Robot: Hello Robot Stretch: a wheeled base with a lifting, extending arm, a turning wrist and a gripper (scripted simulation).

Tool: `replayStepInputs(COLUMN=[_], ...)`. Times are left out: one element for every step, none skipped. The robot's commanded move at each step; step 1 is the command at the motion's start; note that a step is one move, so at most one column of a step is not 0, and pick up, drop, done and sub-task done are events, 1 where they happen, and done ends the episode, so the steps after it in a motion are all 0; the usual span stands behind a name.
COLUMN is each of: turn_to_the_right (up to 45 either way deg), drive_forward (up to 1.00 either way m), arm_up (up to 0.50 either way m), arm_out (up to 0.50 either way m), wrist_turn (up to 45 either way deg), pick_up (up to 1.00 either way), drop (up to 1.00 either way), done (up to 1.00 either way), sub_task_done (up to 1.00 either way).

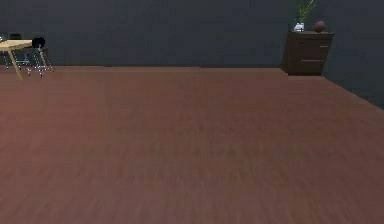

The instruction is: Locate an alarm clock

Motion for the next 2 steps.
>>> replayStepInputs(turn_to_the_right=[0.0,-45.0], drive_forward=[0.85,0.0], arm_up=[0.0,0.0], arm_out=[0.0,0.0], wrist_turn=[0.0,0.0], pick_up=[0.0,0.0], drop=[0.0,0.0], done=[0.0,0.0], sub_task_done=[0.0,0.0])
